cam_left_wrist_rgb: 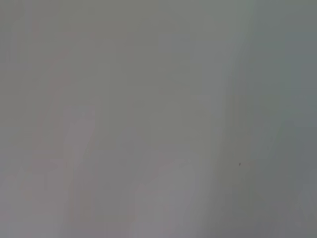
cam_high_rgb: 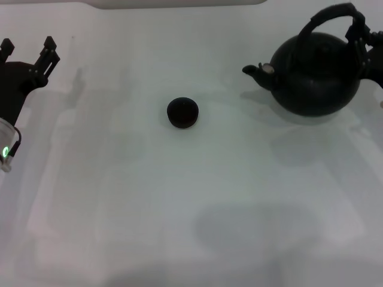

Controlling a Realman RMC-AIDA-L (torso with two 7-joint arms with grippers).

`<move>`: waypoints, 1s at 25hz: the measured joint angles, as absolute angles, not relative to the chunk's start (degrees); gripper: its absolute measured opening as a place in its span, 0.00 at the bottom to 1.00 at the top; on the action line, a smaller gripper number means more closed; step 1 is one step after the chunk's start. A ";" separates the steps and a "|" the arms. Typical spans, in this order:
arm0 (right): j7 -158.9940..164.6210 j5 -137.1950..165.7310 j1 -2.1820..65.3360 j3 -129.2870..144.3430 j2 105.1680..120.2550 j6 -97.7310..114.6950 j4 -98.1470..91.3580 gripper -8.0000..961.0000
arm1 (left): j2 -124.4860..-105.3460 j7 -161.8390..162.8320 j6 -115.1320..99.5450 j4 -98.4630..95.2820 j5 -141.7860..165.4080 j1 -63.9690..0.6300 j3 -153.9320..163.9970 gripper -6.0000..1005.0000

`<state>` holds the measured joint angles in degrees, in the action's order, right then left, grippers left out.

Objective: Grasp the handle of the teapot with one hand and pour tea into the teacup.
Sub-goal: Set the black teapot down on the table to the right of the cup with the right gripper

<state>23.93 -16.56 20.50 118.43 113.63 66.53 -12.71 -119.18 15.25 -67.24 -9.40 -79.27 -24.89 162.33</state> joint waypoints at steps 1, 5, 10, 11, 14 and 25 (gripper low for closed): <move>23.85 -16.52 20.51 118.45 113.75 66.58 -12.35 0.13 | -119.18 15.24 -67.24 -9.40 -79.27 -24.91 162.33 0.88; 23.56 -16.02 20.85 118.80 114.22 66.63 -10.78 0.13 | -119.18 15.23 -67.24 -9.40 -79.27 -24.92 162.33 0.88; 23.17 -14.39 20.81 118.95 114.62 66.66 -10.39 0.13 | -119.18 15.21 -67.24 -9.40 -79.31 -24.86 162.33 0.88; 23.24 -14.16 20.71 118.95 114.67 66.68 -10.39 0.13 | -119.18 15.21 -67.24 -9.40 -79.32 -24.86 162.33 0.88; 23.52 -14.04 20.40 118.94 114.92 66.85 -10.65 0.13 | -119.18 15.20 -67.24 -9.40 -79.36 -24.86 162.33 0.88; 25.09 -13.98 20.36 122.57 115.14 67.05 -10.97 0.13 | -119.18 15.20 -67.24 -9.39 -79.65 -25.05 162.33 0.88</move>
